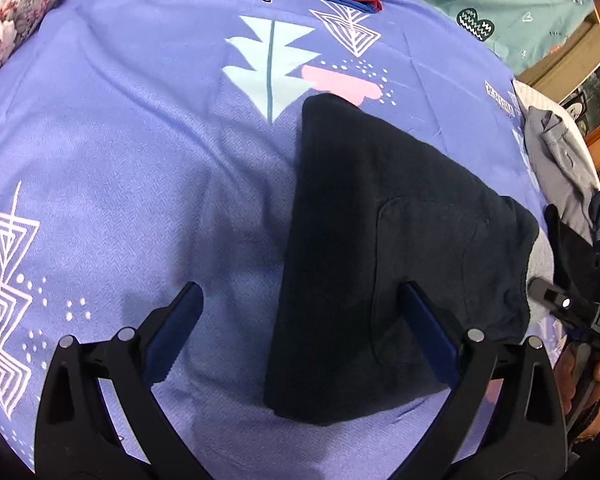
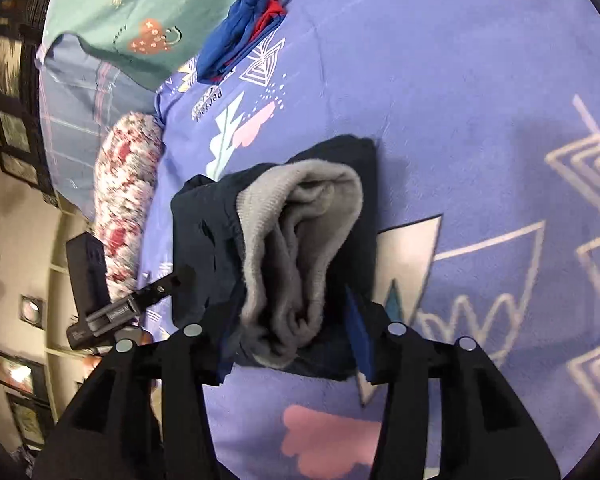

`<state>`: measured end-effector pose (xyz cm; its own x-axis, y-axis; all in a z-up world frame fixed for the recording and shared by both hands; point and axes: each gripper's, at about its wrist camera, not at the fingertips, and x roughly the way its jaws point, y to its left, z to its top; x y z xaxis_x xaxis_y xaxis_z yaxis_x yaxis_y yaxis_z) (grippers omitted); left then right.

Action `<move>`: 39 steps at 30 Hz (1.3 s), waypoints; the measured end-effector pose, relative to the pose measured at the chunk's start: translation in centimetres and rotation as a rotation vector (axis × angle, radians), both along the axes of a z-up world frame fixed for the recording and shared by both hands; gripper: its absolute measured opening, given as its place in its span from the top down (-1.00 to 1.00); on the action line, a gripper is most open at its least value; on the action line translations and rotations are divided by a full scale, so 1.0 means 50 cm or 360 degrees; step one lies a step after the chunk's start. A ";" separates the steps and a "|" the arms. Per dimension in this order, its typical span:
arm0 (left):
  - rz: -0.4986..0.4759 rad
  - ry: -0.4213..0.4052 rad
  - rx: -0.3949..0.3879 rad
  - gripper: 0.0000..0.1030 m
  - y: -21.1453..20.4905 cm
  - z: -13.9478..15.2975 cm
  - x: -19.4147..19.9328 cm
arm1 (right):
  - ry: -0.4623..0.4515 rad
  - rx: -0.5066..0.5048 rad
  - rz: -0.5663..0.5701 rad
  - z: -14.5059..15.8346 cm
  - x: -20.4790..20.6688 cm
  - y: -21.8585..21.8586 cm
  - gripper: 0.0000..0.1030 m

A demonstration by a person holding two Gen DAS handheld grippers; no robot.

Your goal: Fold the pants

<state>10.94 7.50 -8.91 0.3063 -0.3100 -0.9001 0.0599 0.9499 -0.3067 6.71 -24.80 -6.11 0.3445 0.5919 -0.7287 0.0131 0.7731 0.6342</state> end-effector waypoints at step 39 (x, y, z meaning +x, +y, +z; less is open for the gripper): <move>0.0231 0.0008 0.0066 -0.96 0.001 -0.005 0.131 | -0.0356 -0.0520 0.0203 0.045 0.112 0.175 1.00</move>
